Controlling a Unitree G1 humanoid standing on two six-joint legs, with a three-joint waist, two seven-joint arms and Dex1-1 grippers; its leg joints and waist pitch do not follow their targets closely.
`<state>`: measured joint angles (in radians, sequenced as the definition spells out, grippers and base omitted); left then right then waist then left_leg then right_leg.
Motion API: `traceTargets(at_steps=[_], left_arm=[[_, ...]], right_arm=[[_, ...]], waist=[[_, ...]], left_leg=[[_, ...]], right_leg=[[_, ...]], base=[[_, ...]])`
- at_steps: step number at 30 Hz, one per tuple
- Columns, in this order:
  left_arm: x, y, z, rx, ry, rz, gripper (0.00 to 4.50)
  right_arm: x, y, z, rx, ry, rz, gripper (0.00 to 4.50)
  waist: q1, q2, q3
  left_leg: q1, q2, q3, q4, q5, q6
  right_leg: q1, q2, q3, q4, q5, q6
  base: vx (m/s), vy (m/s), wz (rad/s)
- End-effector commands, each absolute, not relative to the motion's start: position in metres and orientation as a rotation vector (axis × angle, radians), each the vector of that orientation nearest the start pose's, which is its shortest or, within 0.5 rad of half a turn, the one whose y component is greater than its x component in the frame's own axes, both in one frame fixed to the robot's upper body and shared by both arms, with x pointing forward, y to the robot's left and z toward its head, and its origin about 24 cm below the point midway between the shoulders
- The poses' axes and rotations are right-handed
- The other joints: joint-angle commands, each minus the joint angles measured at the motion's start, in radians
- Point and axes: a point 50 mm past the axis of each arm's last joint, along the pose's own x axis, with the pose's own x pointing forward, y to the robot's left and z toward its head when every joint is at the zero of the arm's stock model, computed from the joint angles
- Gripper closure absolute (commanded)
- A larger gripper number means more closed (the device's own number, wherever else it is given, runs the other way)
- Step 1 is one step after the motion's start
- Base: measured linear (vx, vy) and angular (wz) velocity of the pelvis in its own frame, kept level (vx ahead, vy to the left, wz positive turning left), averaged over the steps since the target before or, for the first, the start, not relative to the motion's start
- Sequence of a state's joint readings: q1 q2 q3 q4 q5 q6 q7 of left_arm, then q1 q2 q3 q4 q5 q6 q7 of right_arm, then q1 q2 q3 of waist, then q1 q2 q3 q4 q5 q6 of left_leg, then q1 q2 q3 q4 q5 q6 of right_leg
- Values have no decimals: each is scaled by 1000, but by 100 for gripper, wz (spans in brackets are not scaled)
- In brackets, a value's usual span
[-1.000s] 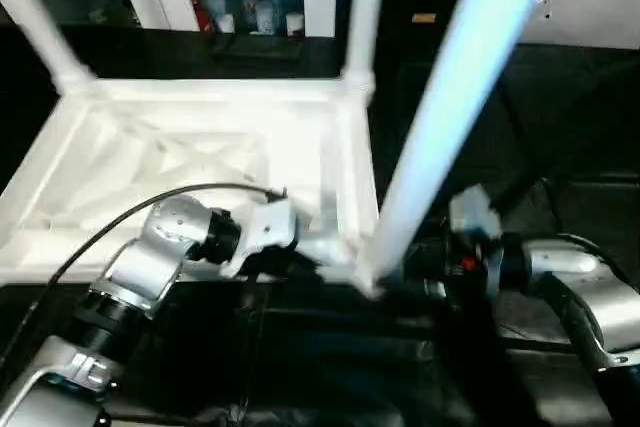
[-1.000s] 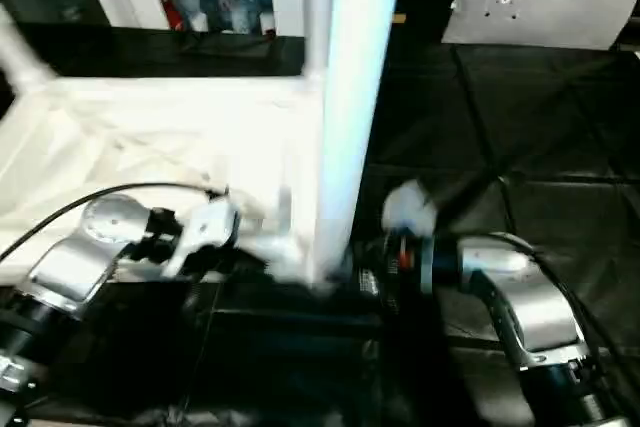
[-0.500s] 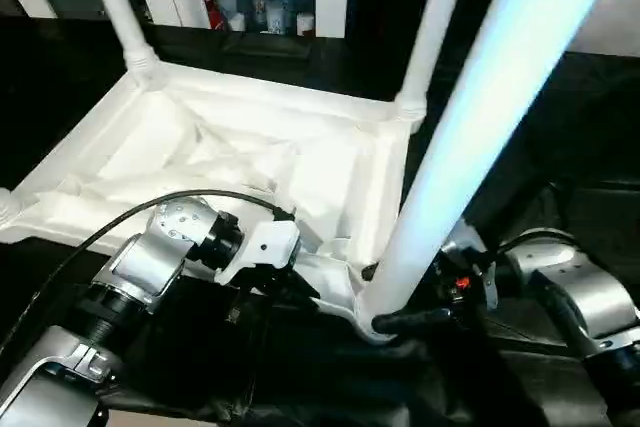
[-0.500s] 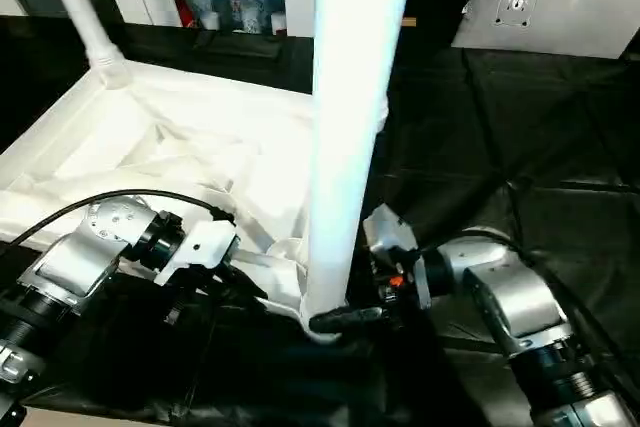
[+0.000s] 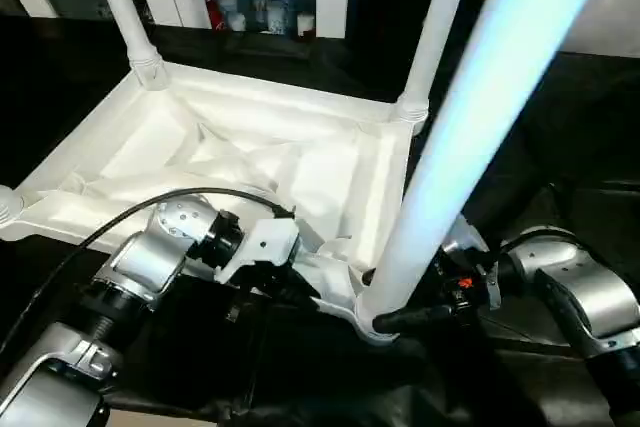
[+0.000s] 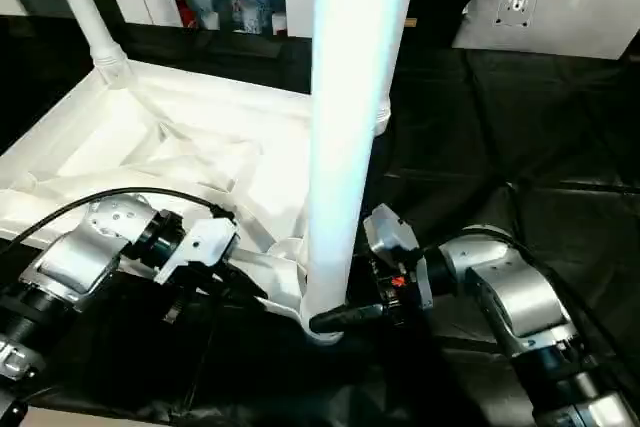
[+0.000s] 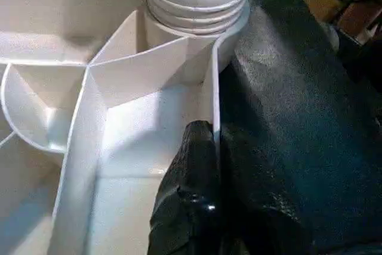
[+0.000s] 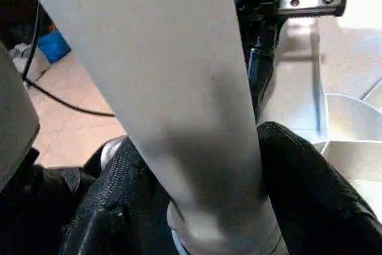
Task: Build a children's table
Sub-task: Rotate leg to tighten
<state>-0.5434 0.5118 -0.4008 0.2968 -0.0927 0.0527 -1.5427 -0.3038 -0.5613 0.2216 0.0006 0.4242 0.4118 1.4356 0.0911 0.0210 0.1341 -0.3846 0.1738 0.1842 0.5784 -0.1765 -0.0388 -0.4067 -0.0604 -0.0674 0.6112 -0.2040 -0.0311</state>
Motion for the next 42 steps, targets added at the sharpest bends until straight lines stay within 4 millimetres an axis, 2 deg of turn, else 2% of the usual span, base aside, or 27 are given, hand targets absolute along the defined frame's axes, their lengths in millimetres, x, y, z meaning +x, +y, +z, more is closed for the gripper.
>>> traceTargets(at_steps=[1, 3, 4, 5, 6, 7, 8, 9, 10, 11, 14, 15, 18, 19, 20, 21, 23, 24, 31, 33, 34, 35, 37, 38, 39, 41, 42], left_arm=[[285, 122, 79, 508, 386, -1701, 450], [291, 121, 80, 471, 381, -1608, 450], [299, 120, 83, 426, 375, -1485, 450], [302, 119, 83, 416, 370, -1451, 450], [304, 117, 84, 406, 369, -1416, 450], [308, 114, 85, 385, 366, -1347, 450], [308, 114, 86, 382, 365, -1341, 450], [313, 107, 87, 336, 359, -1247, 450], [317, 100, 88, 305, 351, -1182, 450], [317, 100, 88, 305, 351, -1182, 450], [326, 82, 92, 232, 340, -1021, 450], [331, 71, 94, 198, 327, -932, 450], [333, 67, 95, 186, 321, -893, 450], [335, 52, 97, 175, 297, -825, 450], [335, 52, 97, 175, 296, -824, 450], [334, 45, 99, 169, 286, -813, 450], [333, 41, 100, 167, 281, -820, 450], [331, 39, 101, 172, 280, -830, 450], [325, 50, 95, 214, 297, -892, 450], [322, 55, 91, 234, 309, -928, 450], [320, 58, 89, 243, 318, -948, 450], [319, 61, 88, 251, 323, -968, 450], [316, 70, 86, 278, 333, -1015, 450], [316, 71, 85, 280, 333, -1018, 450], [313, 79, 83, 311, 338, -1060, 450], [313, 83, 82, 327, 344, -1076, 450], [309, 95, 79, 369, 356, -1145, 450]], right_arm=[[246, -142, 83, 98, 355, 1591, 223], [249, -139, 81, 107, 335, 1508, 223], [253, -135, 77, 106, 314, 1390, 224], [255, -134, 76, 99, 309, 1350, 226], [257, -132, 74, 103, 306, 1303, 226], [261, -128, 70, 112, 300, 1213, 227], [262, -128, 70, 112, 299, 1205, 228], [270, -121, 65, 113, 296, 1066, 230], [275, -116, 63, 119, 296, 987, 230], [275, -116, 63, 119, 296, 987, 230], [286, -102, 59, 162, 303, 786, 237], [294, -95, 58, 181, 316, 662, 238], [296, -93, 57, 176, 320, 616, 239], [302, -85, 59, 207, 312, 507, 239], [302, -85, 59, 207, 312, 506, 239], [305, -83, 61, 220, 286, 470, 239], [307, -83, 63, 226, 261, 439, 239], [309, -85, 65, 233, 244, 406, 186], [306, -96, 69, 219, 201, 434, 125], [304, -103, 71, 205, 180, 472, 109], [303, -108, 71, 183, 169, 496, 109], [303, -113, 73, 164, 160, 521, 88], [299, -130, 77, 123, 143, 626, 80], [298, -132, 78, 118, 142, 638, 62], [294, -142, 80, 72, 142, 717, 52], [291, -147, 81, 46, 145, 755, 39], [287, -161, 84, -19, 158, 841, 31]], waist=[[-8, -10, -58], [-10, -10, -56], [-15, -13, -56], [-19, -12, -53], [-19, -12, -53], [-35, -14, -55], [-40, -13, -56], [-55, -13, -56], [-59, -14, -56], [-63, -13, -55], [-66, -12, -52], [-68, -11, -55], [-67, -11, -57], [-69, -8, -58], [-70, -8, -57], [-67, -7, -61], [-66, -5, -61], [-65, -3, -61], [-67, 0, -59], [-71, 0, -63], [-72, 0, -65], [-76, 0, -66], [-77, 0, -69], [-75, 0, -68], [-75, -3, -69], [-73, -2, -67], [-73, -1, -67]], left_leg=[[20, 69, -22, -65, -130, 103], [20, 65, -25, -67, -157, 81], [19, 65, -25, -68, -156, 69], [19, 63, -27, -71, -169, 54], [19, 63, -27, -71, -169, 54], [10, 61, -32, -75, -155, 39], [11, 60, -32, -73, -156, 40], [10, 58, -31, -71, -145, 45], [9, 56, -29, -70, -142, 48], [11, 56, -28, -70, -142, 48], [12, 51, -26, -69, -125, 58], [14, 53, -26, -68, -114, 52], [14, 53, -28, -68, -103, 55], [13, 54, -26, -68, -93, 72], [14, 54, -25, -68, -99, 75], [13, 52, -25, -67, -92, 86], [13, 52, -25, -67, -90, 90], [13, 53, -25, -69, -88, 94], [9, 53, -28, -72, -109, 102], [7, 54, -29, -71, -92, 109], [7, 53, -29, -70, -82, 114], [4, 53, -28, -66, -56, 133], [3, 53, -27, -62, -33, 159], [5, 54, -27, -62, -31, 168], [3, 53, -26, -59, -23, 180], [4, 53, -26, -59, -33, 189], [6, 55, -26, -60, -46, 187]], right_leg=[[47, -95, 63, -77, -180, -247], [47, -98, 63, -84, -242, -234], [48, -99, 63, -86, -269, -221], [44, -97, 63, -91, -308, -209], [44, -97, 63, -91, -308, -209], [52, -97, 60, -88, -304, -196], [50, -97, 60, -88, -297, -198], [49, -96, 62, -86, -255, -209], [48, -93, 61, -88, -250, -211], [46, -93, 61, -89, -253, -213], [45, -92, 61, -95, -277, -199], [44, -91, 62, -92, -264, -203], [48, -89, 61, -90, -225, -207], [47, -88, 63, -87, -163, -216], [45, -87, 63, -88, -160, -219], [51, -91, 63, -87, -147, -216], [50, -89, 62, -89, -142, -214], [52, -89, 62, -89, -133, -212], [56, -91, 61, -88, -114, -205], [60, -90, 60, -85, -85, -211], [61, -90, 59, -83, -68, -215], [64, -89, 59, -76, -2, -230], [66, -89, 59, -70, 53, -247], [66, -88, 58, -72, 62, -250], [69, -89, 57, -70, 78, -257], [67, -89, 55, -72, 50, -253], [65, -89, 54, -75, 18, -255]], base=[[0, 0, 0], [0, 0, 0], [0, 0, 0], [0, 0, 0], [0, 0, 0], [0, 0, 0], [0, 0, 0], [0, 0, 0], [0, 0, 0], [0, 0, 0], [0, 0, 0], [0, 0, 0], [0, 0, 0], [0, 0, 0], [0, 0, 0], [0, 0, 0], [0, 0, 0], [0, 0, 0], [0, 0, 0], [0, 0, 0], [0, 0, 0], [0, 0, 0], [0, 0, 0], [0, 0, 0], [0, 0, 0], [0, 0, 0], [0, 0, 0]])
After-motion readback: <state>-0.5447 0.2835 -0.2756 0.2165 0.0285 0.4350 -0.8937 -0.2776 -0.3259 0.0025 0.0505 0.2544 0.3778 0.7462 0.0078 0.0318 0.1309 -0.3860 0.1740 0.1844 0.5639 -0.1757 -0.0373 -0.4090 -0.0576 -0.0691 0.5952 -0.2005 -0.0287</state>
